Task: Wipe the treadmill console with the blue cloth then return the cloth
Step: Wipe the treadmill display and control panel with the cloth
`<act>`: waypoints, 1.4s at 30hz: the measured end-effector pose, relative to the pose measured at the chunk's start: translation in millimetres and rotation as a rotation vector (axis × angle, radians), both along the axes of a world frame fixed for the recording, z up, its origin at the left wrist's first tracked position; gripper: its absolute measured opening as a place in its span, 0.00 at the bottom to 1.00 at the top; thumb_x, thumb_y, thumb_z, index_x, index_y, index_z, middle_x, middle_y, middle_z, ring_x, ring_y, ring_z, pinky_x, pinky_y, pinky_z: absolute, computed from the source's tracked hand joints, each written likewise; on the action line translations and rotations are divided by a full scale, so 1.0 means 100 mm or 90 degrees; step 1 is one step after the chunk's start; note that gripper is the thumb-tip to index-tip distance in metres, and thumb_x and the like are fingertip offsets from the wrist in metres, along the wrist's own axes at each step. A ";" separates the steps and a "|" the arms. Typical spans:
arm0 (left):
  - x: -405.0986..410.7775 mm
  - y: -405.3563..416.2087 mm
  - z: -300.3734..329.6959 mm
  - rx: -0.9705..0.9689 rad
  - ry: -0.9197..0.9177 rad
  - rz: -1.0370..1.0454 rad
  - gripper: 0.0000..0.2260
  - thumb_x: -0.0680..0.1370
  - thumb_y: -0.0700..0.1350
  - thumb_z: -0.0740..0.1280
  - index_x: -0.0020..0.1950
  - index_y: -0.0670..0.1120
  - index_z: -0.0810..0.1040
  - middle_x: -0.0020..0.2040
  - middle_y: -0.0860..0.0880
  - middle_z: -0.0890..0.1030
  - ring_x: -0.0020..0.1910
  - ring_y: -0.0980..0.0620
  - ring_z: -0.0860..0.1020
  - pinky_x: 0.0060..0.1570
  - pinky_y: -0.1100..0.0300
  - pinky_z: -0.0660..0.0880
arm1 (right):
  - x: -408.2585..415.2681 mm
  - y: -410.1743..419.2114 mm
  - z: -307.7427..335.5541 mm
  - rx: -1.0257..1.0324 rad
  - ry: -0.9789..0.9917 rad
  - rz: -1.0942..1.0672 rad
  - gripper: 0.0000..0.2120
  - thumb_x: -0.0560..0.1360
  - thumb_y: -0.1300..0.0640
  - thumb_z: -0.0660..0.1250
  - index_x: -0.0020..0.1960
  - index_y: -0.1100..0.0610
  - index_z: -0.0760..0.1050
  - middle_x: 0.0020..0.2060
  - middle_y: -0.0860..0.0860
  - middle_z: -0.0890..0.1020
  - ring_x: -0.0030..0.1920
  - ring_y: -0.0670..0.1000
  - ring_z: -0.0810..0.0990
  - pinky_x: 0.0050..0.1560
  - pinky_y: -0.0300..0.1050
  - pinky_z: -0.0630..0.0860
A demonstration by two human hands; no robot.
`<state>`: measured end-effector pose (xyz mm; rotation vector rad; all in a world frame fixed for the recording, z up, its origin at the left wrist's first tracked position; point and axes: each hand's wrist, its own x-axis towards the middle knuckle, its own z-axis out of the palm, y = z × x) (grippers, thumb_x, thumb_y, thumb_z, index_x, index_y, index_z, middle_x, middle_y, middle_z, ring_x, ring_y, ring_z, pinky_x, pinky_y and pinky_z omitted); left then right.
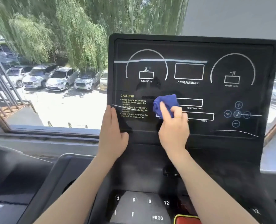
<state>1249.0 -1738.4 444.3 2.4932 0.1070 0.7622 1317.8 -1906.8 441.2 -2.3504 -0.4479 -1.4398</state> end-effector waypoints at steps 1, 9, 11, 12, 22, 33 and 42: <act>0.00 0.03 -0.01 0.002 -0.014 -0.005 0.34 0.71 0.36 0.60 0.74 0.37 0.49 0.76 0.41 0.49 0.75 0.46 0.48 0.70 0.63 0.44 | -0.08 0.16 -0.12 -0.059 -0.007 0.042 0.26 0.65 0.66 0.55 0.59 0.54 0.79 0.47 0.54 0.71 0.34 0.56 0.68 0.31 0.44 0.68; 0.05 0.15 0.07 0.023 -0.045 0.005 0.33 0.68 0.29 0.61 0.72 0.33 0.56 0.73 0.34 0.55 0.71 0.35 0.59 0.67 0.49 0.60 | 0.20 0.14 0.26 -0.160 -0.078 0.062 0.26 0.65 0.65 0.56 0.57 0.51 0.80 0.46 0.54 0.72 0.34 0.56 0.70 0.32 0.43 0.65; 0.07 0.18 0.14 0.029 -0.037 0.001 0.33 0.70 0.31 0.61 0.73 0.36 0.54 0.75 0.37 0.49 0.72 0.37 0.57 0.66 0.48 0.63 | 0.32 0.09 0.51 -0.041 -0.063 0.011 0.27 0.63 0.67 0.58 0.58 0.53 0.80 0.44 0.57 0.77 0.34 0.58 0.72 0.32 0.43 0.68; 0.09 0.20 0.17 0.030 -0.031 -0.010 0.33 0.71 0.32 0.61 0.74 0.36 0.52 0.76 0.38 0.47 0.73 0.39 0.54 0.68 0.49 0.60 | 0.35 0.12 0.57 0.003 -0.051 -0.006 0.27 0.63 0.68 0.59 0.58 0.53 0.80 0.43 0.58 0.78 0.34 0.59 0.73 0.32 0.43 0.69; 0.21 0.46 0.32 0.165 0.019 -0.076 0.48 0.68 0.54 0.73 0.74 0.37 0.46 0.76 0.41 0.44 0.75 0.46 0.46 0.73 0.55 0.48 | 0.38 0.18 0.56 -0.300 -0.129 0.108 0.24 0.65 0.67 0.61 0.57 0.52 0.80 0.43 0.57 0.79 0.34 0.57 0.71 0.32 0.45 0.69; 0.24 0.63 0.34 0.338 0.047 -0.053 0.52 0.58 0.54 0.79 0.72 0.33 0.58 0.74 0.36 0.55 0.72 0.36 0.59 0.68 0.45 0.60 | 0.22 0.72 0.47 -0.281 -0.060 0.177 0.24 0.66 0.64 0.55 0.56 0.53 0.80 0.42 0.58 0.78 0.33 0.56 0.71 0.30 0.44 0.69; 0.19 0.61 0.41 0.339 0.010 -0.037 0.46 0.65 0.59 0.74 0.72 0.34 0.58 0.75 0.38 0.56 0.71 0.39 0.61 0.69 0.47 0.60 | 0.43 0.53 1.01 0.071 0.068 -0.020 0.26 0.68 0.67 0.59 0.63 0.52 0.76 0.50 0.60 0.75 0.44 0.61 0.73 0.37 0.48 0.71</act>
